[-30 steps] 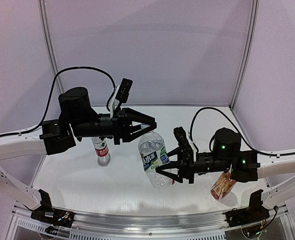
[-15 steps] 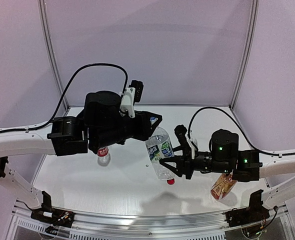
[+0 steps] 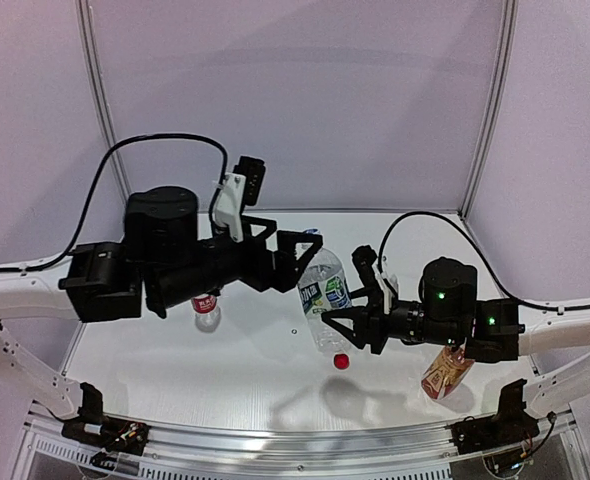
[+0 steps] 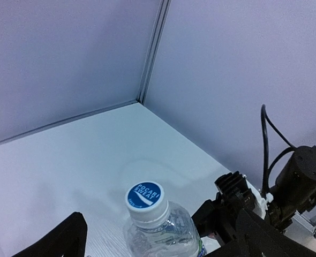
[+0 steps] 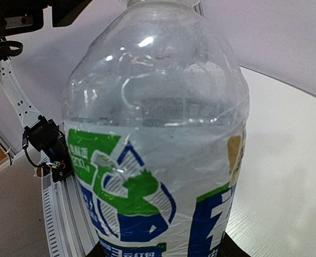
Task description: Unscrew the bottle caps
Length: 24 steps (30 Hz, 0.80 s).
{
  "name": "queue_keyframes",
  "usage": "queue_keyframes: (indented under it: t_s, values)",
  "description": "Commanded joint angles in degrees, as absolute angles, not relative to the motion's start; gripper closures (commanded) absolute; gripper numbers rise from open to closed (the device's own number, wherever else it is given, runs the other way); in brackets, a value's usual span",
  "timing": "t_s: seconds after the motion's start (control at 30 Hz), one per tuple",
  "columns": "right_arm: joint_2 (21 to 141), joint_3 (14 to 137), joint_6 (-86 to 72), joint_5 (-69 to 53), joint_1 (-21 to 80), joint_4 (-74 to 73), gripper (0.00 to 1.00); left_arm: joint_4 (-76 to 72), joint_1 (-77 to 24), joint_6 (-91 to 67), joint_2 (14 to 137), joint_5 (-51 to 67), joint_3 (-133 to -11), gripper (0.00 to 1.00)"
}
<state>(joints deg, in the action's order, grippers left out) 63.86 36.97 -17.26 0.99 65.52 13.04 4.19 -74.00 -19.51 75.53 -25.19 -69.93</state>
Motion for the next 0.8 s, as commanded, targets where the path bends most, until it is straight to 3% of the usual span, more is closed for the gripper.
queue_keyframes:
  t_s: [0.0,0.37,0.77]
  values:
    - [63.9,38.8,-17.2,-2.2,65.3,14.1,1.0,2.8,-72.9,-14.6,67.7,-20.3,-65.8,0.03]
    - [63.8,37.2,-16.8,-17.6,65.4,20.9,1.0,-3.9,-63.5,-15.9,62.1,7.4,-58.7,0.12]
    - [64.2,37.2,-16.5,-21.4,65.6,22.3,1.0,-6.7,-63.0,-17.0,68.3,11.8,-61.6,0.28]
